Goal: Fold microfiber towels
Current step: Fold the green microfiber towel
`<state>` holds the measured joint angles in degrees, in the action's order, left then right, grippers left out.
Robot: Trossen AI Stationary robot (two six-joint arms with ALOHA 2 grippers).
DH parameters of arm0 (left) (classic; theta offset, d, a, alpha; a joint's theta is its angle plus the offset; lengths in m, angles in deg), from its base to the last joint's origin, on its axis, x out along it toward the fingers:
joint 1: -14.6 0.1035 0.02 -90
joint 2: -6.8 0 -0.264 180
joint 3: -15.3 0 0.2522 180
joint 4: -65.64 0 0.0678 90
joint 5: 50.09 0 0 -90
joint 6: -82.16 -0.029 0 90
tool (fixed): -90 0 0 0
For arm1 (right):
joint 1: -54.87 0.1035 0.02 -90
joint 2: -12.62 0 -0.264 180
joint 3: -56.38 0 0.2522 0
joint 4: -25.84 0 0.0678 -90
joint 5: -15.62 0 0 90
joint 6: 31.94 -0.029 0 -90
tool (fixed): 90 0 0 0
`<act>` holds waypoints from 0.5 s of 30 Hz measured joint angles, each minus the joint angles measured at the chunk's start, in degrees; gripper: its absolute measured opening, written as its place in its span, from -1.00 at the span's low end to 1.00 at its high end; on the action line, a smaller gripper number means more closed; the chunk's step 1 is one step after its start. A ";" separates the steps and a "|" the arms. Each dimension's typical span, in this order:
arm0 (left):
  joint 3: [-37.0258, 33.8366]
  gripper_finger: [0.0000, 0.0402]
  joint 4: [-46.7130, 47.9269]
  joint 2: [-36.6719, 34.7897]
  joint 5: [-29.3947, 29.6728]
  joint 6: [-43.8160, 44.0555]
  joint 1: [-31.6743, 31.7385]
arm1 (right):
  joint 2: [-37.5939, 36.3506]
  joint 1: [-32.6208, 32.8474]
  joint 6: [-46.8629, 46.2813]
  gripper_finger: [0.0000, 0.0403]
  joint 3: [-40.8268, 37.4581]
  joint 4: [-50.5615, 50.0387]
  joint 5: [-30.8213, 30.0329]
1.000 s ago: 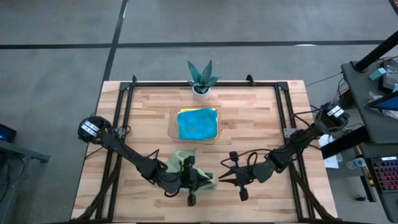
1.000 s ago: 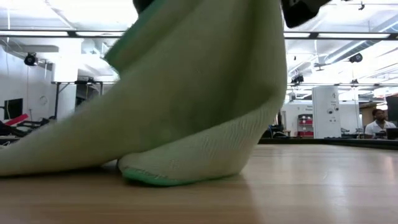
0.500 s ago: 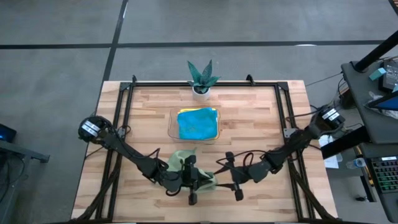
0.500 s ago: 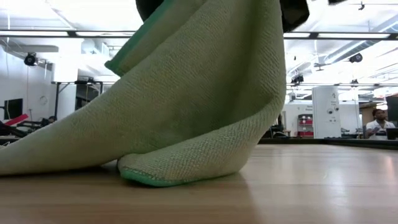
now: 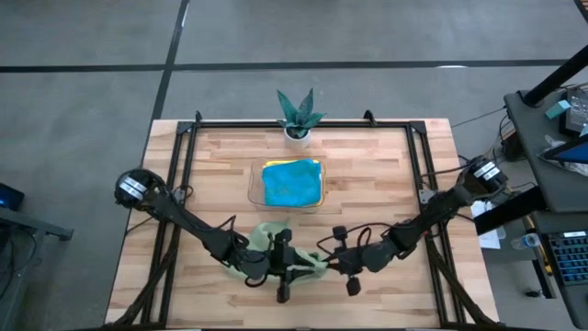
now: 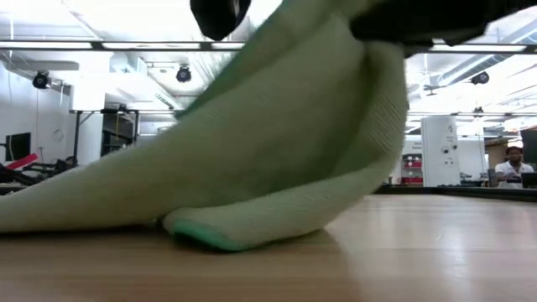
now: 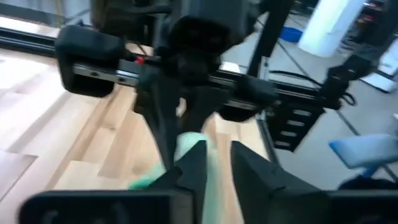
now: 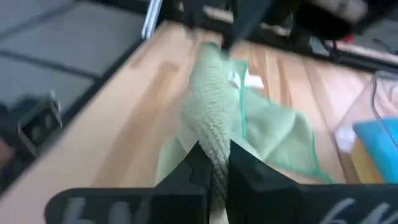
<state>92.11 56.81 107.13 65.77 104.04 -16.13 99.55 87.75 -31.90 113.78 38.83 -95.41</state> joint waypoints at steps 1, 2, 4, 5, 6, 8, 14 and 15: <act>0.00 -0.67 0.82 -0.46 -0.78 0.01 0.02 | -0.89 0.12 -0.12 -0.95 -0.02 -2.59 -0.01; 0.00 -0.60 2.54 -1.15 -1.08 0.00 0.03 | -1.89 0.21 -0.23 -0.95 -0.02 -5.23 0.00; -0.04 -0.47 7.02 -2.23 -1.24 0.19 0.01 | -4.10 0.65 -0.19 -0.95 -0.02 -10.89 -0.01; -0.06 -0.41 10.06 -2.99 -1.31 0.22 0.00 | -5.04 0.77 -0.35 -0.95 -0.02 -14.14 0.00; -0.13 -0.36 13.42 -3.83 -1.36 0.28 -0.02 | -5.99 0.86 -1.04 -0.95 -0.02 -17.57 0.21; -0.17 -0.28 18.87 -5.68 -1.54 2.09 -0.01 | -7.54 0.91 -3.01 -0.95 -0.02 -24.98 0.48; -1.22 -0.22 34.86 -7.78 -1.67 14.85 -0.23 | -10.01 1.10 -10.34 -0.81 -0.11 -38.71 0.43; -1.54 -0.22 35.70 -7.71 -1.70 16.24 -0.23 | -10.12 1.13 -10.84 -0.76 -0.22 -39.34 0.46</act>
<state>90.57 92.51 99.42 64.07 120.28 -16.36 89.43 88.87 -42.74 113.56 -0.51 -94.95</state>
